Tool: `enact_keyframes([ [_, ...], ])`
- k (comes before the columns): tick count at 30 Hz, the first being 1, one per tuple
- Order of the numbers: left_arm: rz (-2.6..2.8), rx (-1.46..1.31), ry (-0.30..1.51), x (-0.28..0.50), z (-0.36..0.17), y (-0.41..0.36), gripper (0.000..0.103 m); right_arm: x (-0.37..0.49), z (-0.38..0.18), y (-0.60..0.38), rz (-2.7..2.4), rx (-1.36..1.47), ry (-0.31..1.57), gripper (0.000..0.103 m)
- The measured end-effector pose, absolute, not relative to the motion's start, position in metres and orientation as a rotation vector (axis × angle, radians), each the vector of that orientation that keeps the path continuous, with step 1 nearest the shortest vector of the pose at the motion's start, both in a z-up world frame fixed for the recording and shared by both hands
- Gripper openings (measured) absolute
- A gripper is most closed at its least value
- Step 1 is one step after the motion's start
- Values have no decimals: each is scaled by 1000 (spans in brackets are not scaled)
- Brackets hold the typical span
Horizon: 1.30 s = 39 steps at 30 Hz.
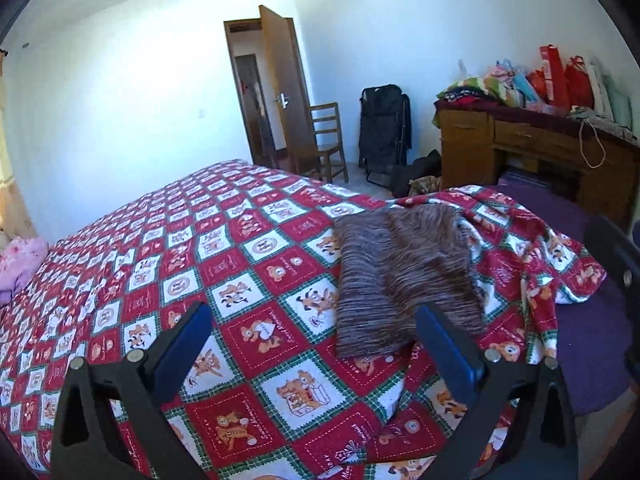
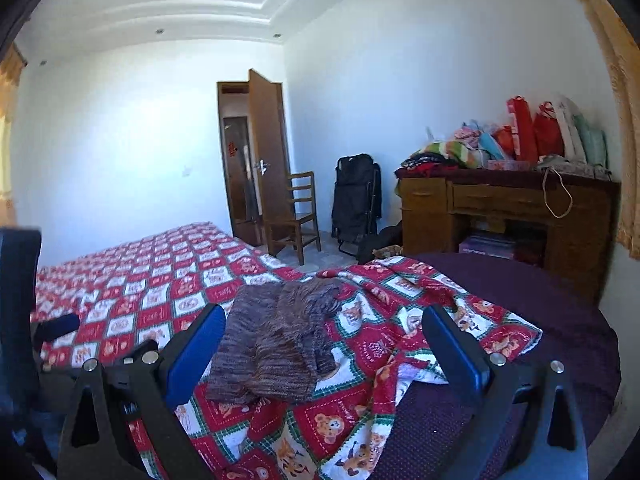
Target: Fold small clothes
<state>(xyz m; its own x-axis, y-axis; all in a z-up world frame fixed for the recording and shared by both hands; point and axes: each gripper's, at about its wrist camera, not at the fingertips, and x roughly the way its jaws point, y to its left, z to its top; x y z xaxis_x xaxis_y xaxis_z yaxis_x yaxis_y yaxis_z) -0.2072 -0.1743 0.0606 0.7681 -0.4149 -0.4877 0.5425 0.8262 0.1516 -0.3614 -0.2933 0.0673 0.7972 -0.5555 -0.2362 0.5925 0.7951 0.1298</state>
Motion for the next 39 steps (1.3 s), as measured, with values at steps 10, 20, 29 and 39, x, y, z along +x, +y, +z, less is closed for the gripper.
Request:
enact_keyframes([
  [10, -524, 292, 462, -211, 61, -176, 103, -355, 65, -291, -641, 188, 219, 99],
  [20, -516, 305, 461, -212, 61, -177, 103, -360, 67, -295, -646, 202, 212, 99],
  [29, -523, 300, 464, -212, 63, -177, 103, -360, 67, -295, -646, 205, 212, 99],
  [39, -525, 302, 464, -213, 64, -177, 103, -361, 68, -294, -648, 208, 208, 99],
])
